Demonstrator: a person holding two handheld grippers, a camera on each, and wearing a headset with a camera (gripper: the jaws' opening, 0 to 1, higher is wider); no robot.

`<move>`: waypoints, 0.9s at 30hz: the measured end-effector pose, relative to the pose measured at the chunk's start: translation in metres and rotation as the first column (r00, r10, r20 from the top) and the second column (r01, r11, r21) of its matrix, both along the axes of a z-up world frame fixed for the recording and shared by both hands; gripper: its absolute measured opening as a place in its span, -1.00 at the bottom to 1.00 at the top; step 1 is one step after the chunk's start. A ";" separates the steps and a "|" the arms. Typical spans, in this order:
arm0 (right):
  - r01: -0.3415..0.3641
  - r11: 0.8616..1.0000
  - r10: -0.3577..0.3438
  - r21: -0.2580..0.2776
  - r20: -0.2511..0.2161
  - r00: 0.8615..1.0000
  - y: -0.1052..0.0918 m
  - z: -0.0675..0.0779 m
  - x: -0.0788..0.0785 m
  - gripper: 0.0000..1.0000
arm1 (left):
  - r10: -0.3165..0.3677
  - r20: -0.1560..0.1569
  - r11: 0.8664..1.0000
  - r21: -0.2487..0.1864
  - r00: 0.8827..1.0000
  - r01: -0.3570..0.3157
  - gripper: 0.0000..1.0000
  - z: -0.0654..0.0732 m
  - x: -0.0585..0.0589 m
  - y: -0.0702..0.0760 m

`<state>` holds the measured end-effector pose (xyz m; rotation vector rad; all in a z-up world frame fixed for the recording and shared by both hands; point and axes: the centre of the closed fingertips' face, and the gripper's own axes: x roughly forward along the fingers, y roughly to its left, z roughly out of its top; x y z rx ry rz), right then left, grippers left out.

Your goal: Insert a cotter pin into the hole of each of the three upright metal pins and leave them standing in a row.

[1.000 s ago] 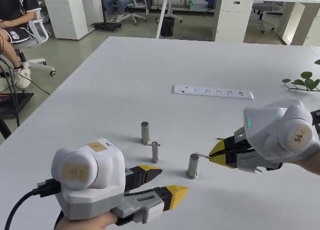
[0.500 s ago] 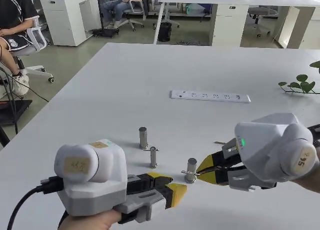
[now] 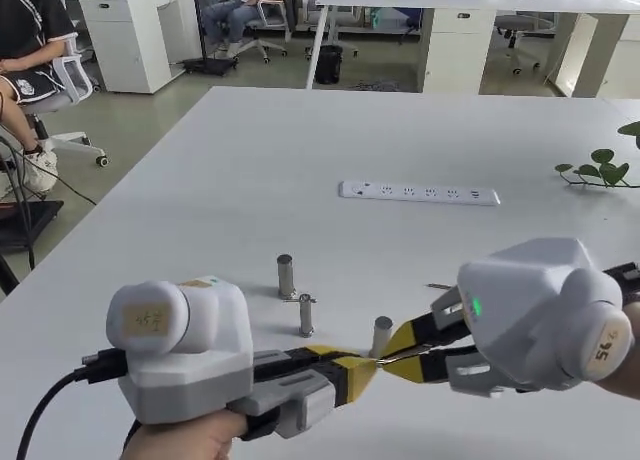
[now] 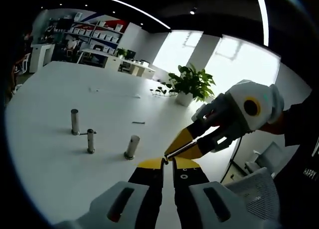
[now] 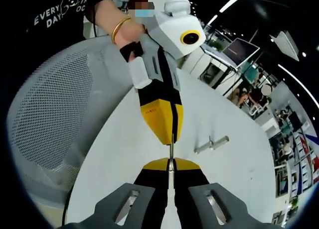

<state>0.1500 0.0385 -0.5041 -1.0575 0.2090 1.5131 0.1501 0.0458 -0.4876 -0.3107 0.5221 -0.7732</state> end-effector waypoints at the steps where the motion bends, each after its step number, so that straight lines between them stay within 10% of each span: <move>1: 0.000 1.000 0.000 0.001 0.000 1.000 0.000 0.000 0.000 -1.00 | 0.002 -0.008 1.000 -0.003 1.000 -0.002 -0.91 -0.001 0.000 0.000; 19: 0.015 1.000 -0.015 0.016 0.011 1.000 0.006 0.001 -0.001 -1.00 | 0.021 0.000 1.000 -0.005 1.000 -0.021 -0.98 -0.002 0.001 0.005; 22: 0.028 0.999 -0.028 0.018 0.003 1.000 0.006 -0.001 0.001 -1.00 | 0.005 0.069 0.999 0.054 0.998 -0.009 -0.99 -0.003 0.003 0.005; 27: 0.043 0.999 -0.042 0.031 -0.034 0.999 0.007 -0.004 0.000 -1.00 | -0.008 0.085 0.997 0.080 0.996 0.001 -1.00 -0.004 0.002 0.004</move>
